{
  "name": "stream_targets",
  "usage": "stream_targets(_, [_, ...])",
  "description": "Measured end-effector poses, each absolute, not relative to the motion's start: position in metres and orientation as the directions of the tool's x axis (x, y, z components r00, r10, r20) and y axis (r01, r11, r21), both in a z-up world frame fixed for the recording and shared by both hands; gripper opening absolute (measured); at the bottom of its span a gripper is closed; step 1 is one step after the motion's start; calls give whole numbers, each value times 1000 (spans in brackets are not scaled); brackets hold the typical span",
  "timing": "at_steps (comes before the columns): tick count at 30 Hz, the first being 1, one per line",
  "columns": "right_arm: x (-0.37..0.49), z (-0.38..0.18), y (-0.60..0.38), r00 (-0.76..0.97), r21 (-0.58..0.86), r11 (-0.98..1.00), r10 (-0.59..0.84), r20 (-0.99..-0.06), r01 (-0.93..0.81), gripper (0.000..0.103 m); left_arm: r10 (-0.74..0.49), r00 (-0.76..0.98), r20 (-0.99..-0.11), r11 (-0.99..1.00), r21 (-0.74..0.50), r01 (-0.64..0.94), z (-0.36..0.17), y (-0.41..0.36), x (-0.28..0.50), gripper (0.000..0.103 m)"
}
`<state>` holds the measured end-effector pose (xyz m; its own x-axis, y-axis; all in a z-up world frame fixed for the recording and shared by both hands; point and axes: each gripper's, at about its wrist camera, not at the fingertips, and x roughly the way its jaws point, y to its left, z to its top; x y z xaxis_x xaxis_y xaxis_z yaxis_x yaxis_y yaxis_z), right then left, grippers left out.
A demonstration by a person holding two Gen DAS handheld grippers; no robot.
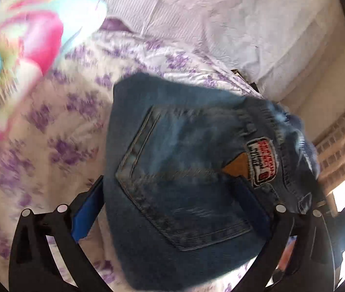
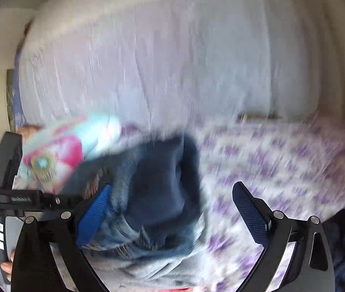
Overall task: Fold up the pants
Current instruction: 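Place the folded jeans on top of the grey garment stack with the right gripper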
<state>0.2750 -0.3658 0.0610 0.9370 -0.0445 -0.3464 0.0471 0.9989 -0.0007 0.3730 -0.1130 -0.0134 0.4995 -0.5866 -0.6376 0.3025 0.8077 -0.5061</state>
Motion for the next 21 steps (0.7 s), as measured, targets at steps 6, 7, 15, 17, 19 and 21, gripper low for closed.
stream_targets(6, [171, 97, -372, 931, 70, 997, -17, -365, 45, 99, -476, 632, -612, 879, -362, 311, 50, -80, 291, 98])
stream_targets(7, [149, 96, -367, 920, 72, 997, -5, -392, 36, 99, -432, 665, -610, 902, -307, 304, 56, -77, 266, 98])
stream_targets(15, [-40, 44, -331, 882, 29, 1000, 21, -471, -8, 99, -207, 807, -554, 966, 14, 257, 53, -55, 41, 98])
stream_targets(17, [-67, 33, -326, 896, 20, 1000, -7, -444, 18, 99, -207, 820, -533, 970, -4, 243, 48, -47, 15, 98])
stream_targets(19, [-86, 27, -320, 902, 11, 999, -29, -430, 37, 99, -203, 830, -519, 974, -18, 226, 39, -43, -5, 98])
stream_targets(21, [-97, 22, -317, 894, 15, 999, -21, -447, 31, 99, -189, 821, -539, 975, -6, 221, 31, -43, -17, 98])
